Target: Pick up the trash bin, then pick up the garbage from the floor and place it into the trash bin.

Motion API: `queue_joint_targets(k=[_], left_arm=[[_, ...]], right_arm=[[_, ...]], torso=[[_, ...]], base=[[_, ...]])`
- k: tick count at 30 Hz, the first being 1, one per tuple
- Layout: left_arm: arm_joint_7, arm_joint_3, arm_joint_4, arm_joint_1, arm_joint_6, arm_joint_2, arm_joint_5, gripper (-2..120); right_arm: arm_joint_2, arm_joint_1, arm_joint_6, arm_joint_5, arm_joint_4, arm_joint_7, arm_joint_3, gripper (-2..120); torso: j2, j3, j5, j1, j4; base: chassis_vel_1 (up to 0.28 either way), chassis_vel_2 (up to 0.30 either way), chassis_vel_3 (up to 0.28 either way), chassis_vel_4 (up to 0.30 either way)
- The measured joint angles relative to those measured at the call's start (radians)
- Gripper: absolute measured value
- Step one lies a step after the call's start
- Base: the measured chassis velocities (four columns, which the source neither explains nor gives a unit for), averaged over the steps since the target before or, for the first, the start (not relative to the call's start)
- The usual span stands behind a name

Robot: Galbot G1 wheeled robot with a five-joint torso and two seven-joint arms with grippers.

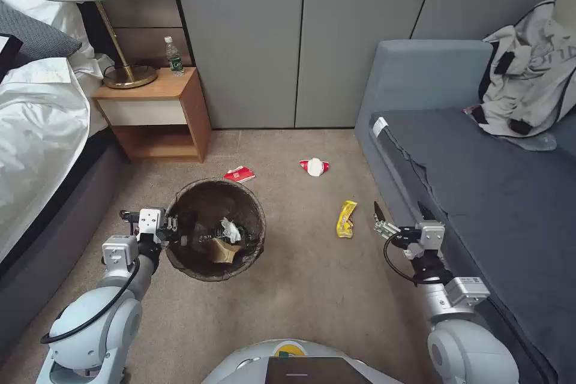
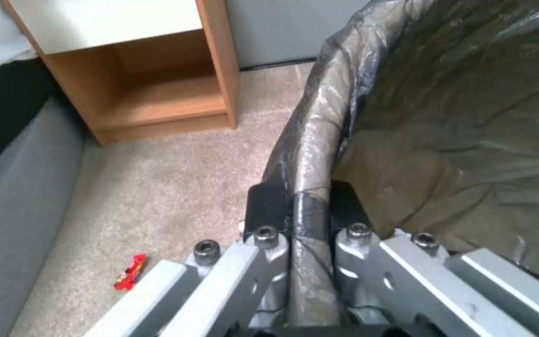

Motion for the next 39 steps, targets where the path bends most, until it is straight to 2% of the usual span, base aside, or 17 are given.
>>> queue_joint_targets(k=[12, 39], left_arm=[[0.002, -0.002, 0.001, 0.0, -0.005, 0.001, -0.002, 3], [0.005, -0.005, 0.004, -0.001, -0.012, -0.002, -0.003, 3]], right_arm=[[0.002, 0.0, -0.002, 0.002, -0.001, -0.001, 0.0, 100], [0.001, -0.003, -0.004, -0.007, 0.001, -0.001, -0.018, 100]], torso=[[0.0, 0.0, 0.0, 0.0, 0.0001], [0.0, 0.0, 0.0, 0.0, 0.0001]], base=[[0.0, 0.0, 0.0, 0.0], [-0.054, 0.055, 0.058, -0.056]])
